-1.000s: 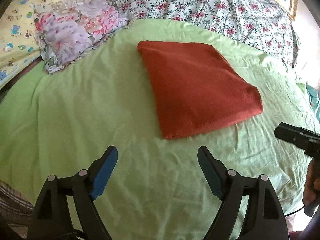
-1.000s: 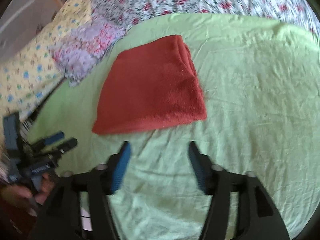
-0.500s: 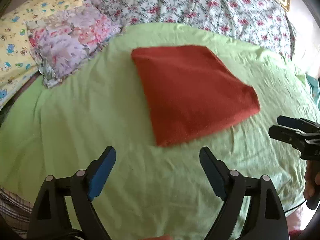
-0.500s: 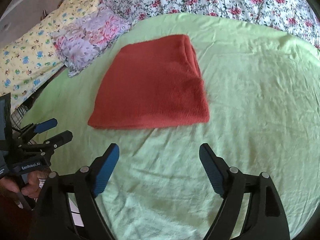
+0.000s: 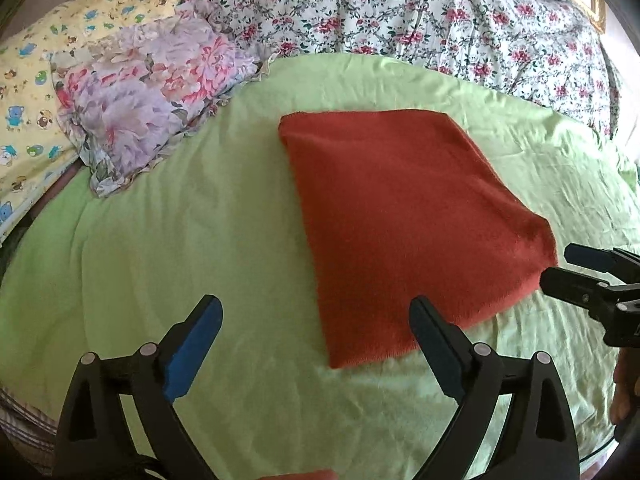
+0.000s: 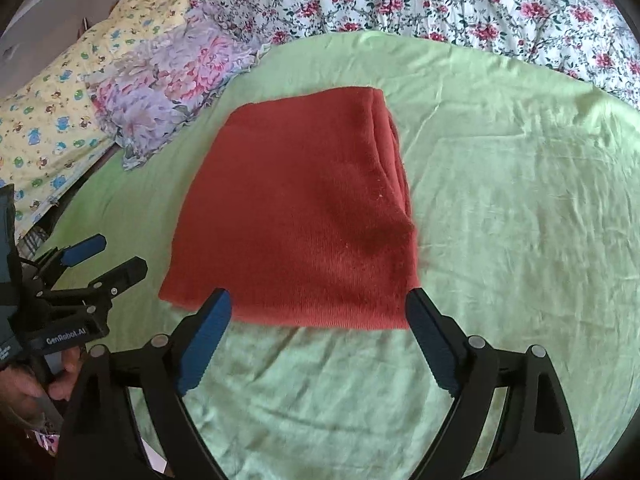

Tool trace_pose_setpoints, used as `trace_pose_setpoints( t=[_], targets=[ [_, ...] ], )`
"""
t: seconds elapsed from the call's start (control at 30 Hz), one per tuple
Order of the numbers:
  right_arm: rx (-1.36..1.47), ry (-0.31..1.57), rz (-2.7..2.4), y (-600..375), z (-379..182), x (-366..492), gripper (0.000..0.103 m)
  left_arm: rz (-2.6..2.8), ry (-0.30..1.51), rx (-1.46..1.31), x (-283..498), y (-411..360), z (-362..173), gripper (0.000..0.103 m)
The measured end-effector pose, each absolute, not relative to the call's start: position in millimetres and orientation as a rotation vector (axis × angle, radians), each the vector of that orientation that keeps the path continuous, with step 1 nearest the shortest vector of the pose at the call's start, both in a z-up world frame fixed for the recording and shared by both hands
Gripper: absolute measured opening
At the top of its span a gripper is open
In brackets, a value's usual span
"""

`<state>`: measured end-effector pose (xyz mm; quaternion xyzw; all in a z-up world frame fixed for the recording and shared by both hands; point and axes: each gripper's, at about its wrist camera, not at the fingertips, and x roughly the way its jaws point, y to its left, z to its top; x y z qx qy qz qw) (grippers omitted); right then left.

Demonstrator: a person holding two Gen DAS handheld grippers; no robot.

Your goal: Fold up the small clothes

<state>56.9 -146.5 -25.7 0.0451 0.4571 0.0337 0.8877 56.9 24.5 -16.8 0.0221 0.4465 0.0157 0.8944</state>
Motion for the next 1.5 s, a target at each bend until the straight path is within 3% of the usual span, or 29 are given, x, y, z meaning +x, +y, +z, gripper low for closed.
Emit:
trace_pose_setpoints(
  t=[1.5],
  targets=[
    [0.076,1.074,0.109,-146.0,-28.3,108.6,0.089,0.111,1.065,0.023,94.2,27.5,-33.4,0.096]
  ],
)
